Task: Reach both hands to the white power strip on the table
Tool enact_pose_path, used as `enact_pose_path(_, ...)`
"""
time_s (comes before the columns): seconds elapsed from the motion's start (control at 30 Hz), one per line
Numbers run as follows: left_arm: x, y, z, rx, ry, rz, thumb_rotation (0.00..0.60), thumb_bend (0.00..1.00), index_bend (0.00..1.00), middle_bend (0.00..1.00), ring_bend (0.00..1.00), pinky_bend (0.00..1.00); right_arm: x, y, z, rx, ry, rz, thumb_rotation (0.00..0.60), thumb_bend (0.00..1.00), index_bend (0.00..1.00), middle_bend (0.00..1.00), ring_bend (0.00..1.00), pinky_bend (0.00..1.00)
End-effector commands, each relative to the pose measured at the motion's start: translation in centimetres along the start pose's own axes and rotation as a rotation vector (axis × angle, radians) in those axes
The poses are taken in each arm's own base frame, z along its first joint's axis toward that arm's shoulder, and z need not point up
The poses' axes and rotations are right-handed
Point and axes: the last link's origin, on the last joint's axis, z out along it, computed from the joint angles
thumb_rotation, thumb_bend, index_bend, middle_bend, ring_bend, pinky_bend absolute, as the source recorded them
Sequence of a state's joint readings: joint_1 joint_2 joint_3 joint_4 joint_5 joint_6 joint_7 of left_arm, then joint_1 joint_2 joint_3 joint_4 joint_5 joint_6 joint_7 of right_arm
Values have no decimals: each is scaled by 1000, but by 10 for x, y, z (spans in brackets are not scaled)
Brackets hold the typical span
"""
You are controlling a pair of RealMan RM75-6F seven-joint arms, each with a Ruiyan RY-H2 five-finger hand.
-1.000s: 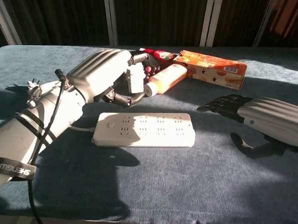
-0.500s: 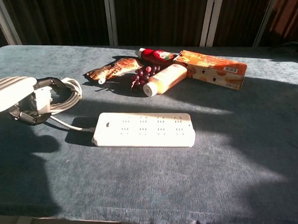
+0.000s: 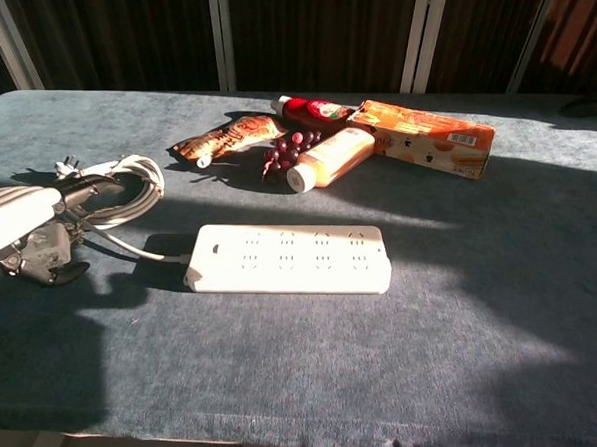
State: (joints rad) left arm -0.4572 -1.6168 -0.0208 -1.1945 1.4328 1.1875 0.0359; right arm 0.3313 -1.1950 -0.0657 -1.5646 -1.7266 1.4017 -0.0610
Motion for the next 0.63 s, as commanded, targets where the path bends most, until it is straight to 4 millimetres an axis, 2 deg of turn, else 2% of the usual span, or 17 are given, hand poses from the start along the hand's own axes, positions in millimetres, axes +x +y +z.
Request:
enact_pose_path(0.03,15,-1,-12,-35,56,38,600,366,0,0,0,170,4,12,-17,-73,-4,-12,600,603,0,107,0,100)
enact_pose_path(0.17,39,-18,-52,-28,69,223,600,404,0,0,0,128,12,38,-56,-294,-41,-41,600,502,0,19,0,36)
enact_pose_path(0.27,61,-33,-105,55,-43,299,600,425,0,0,0,94,22,59,-92,-513,-3,-114,600,460,0,0,0,1)
enact_pose_path(0.33,69,-37,-125,73,-36,288,600,426,0,0,0,75,24,65,-107,-603,50,-118,600,430,0,0,0,0)
enact_pose_path(0.4,73,-46,-143,95,6,294,600,427,0,0,0,58,26,63,-116,-621,74,-107,600,384,0,0,0,0)
enact_pose_path(0.5,69,-50,-153,100,29,298,600,426,0,0,0,40,29,57,-116,-568,125,-95,600,333,0,0,0,0)
enact_pose_path(0.63,68,-47,-154,61,44,267,600,426,0,0,0,35,24,53,-115,-515,103,-94,600,317,0,0,0,0)
